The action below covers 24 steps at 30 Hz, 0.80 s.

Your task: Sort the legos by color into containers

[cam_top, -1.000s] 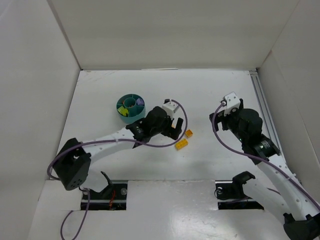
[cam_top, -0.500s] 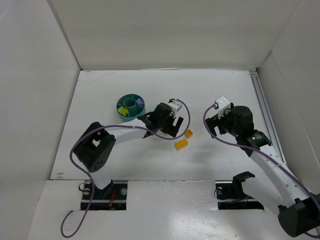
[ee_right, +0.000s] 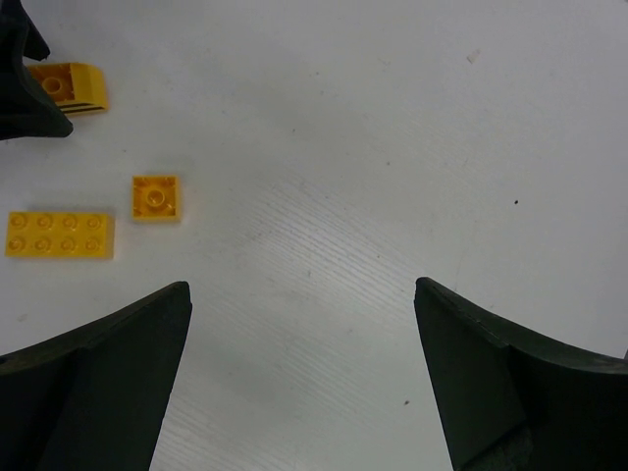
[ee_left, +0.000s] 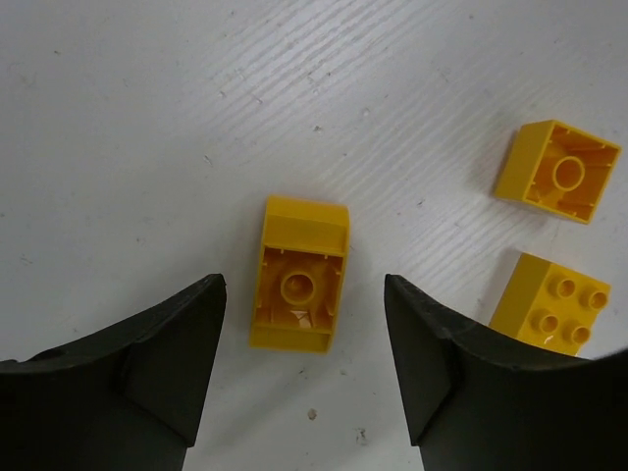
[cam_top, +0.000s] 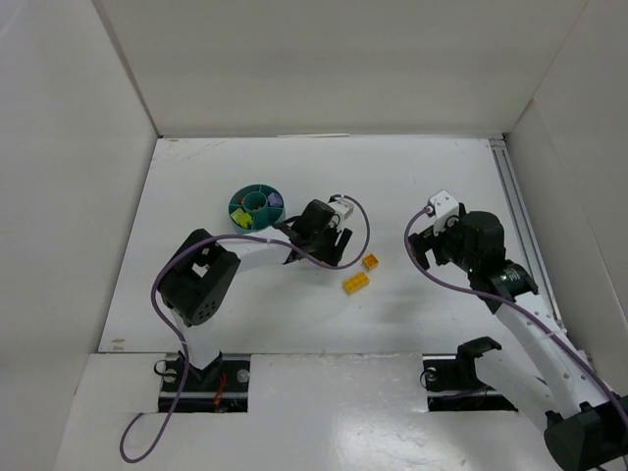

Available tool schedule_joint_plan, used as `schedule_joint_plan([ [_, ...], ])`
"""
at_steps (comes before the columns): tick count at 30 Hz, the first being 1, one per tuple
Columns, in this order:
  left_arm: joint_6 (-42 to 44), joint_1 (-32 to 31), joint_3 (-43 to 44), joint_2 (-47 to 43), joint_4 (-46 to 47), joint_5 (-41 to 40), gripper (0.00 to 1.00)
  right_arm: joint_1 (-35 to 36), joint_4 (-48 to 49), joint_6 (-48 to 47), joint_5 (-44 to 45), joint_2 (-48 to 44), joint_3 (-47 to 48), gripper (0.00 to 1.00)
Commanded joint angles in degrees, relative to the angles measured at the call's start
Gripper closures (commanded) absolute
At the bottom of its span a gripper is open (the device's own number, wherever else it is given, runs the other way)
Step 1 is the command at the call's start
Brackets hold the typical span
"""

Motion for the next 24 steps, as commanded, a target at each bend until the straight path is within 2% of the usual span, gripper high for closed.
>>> schedule_joint_plan([
  [1, 1.39, 0.31, 1.75, 0.92, 0.2, 2.9, 0.39, -0.23, 1.12, -0.48, -0.33, -0.82, -0.3, 0.0],
  [4, 1.39, 0.31, 1.75, 1.54, 0.2, 2.91, 0.41, -0.23, 1.12, -0.48, -0.33, -0.82, -0.3, 0.0],
  [8, 0.87, 0.31, 2.28, 2.15, 0.2, 2.3, 0.51, -0.23, 1.12, -0.48, -0.33, -0.82, -0.3, 0.0],
  [10, 0.87, 0.31, 2.28, 2.68, 0.2, 2.3, 0.6, -0.23, 1.12, -0.48, -0.33, -1.43, -0.3, 0.0],
  [12, 0.34, 0.31, 2.28, 2.68, 0.2, 1.77, 0.61, -0.23, 1.12, -0.48, -0.33, -1.43, -0.3, 0.0],
  [14, 0.34, 0.31, 2.28, 2.15, 0.2, 1.77, 0.67, -0.23, 1.12, -0.48, -0.33, -1.43, -0.3, 0.0],
  [24, -0.71, 0.31, 1.23, 0.57, 0.2, 1.24, 0.77, -0.23, 1.12, -0.48, -0.86, -1.43, -0.83, 0.0],
])
